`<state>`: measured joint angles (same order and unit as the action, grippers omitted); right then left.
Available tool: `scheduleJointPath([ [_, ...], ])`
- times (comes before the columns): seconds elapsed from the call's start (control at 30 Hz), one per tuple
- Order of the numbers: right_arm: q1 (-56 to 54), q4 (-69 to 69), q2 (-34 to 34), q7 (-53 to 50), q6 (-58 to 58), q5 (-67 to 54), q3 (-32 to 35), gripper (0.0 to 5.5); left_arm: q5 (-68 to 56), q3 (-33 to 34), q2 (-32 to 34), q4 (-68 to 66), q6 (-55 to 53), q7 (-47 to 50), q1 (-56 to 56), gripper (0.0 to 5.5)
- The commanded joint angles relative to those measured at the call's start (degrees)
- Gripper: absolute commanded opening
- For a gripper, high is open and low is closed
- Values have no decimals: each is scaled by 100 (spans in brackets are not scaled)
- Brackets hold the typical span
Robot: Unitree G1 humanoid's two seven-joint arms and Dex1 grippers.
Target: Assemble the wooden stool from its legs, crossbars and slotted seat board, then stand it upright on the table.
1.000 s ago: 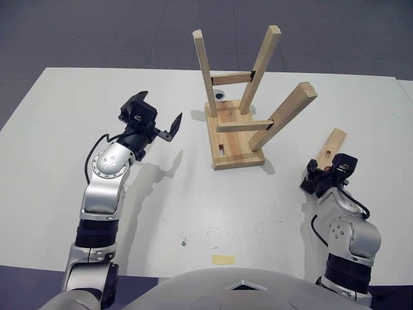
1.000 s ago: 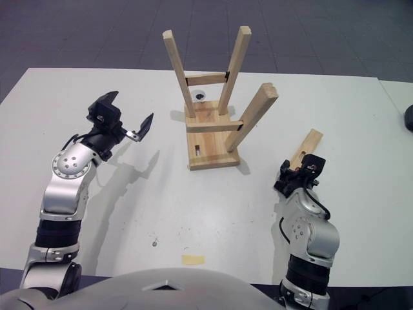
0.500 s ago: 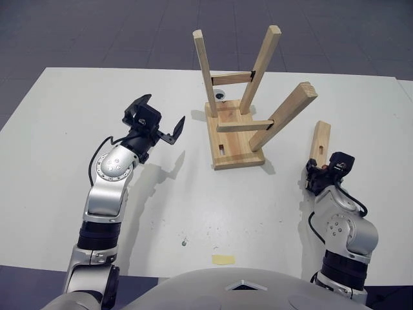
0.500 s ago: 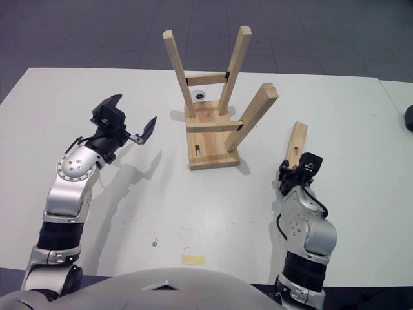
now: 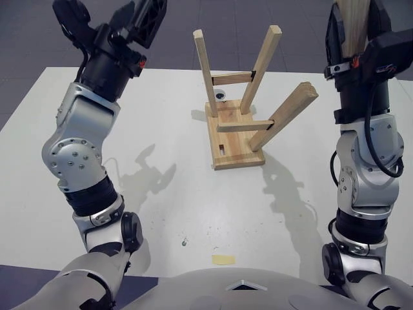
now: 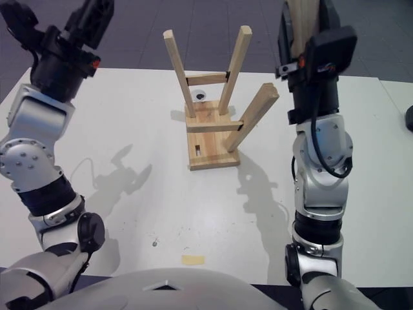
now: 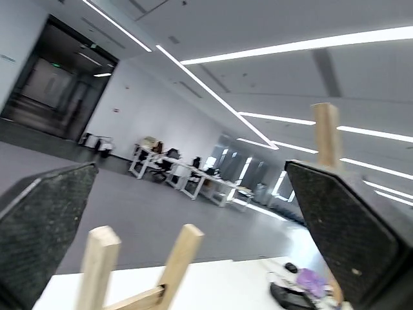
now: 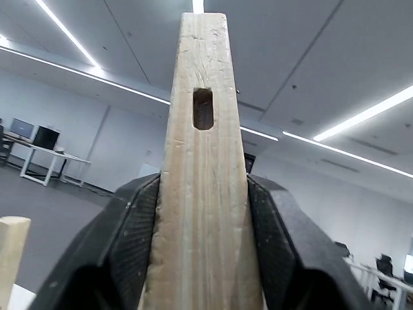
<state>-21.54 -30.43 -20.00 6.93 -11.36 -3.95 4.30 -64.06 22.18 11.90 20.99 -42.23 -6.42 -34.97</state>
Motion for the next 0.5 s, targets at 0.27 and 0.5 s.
scheduleJointPath([
  [0.27,303,-660,44,1627,-383,-1280,-1199,205,-2756,-520,324,339,-275,1019,-293,487],
  [0.5,408,-653,44,1768,-391,-1230,-1281,205,-2562,-578,875,356,-182,866,-250,378],
])
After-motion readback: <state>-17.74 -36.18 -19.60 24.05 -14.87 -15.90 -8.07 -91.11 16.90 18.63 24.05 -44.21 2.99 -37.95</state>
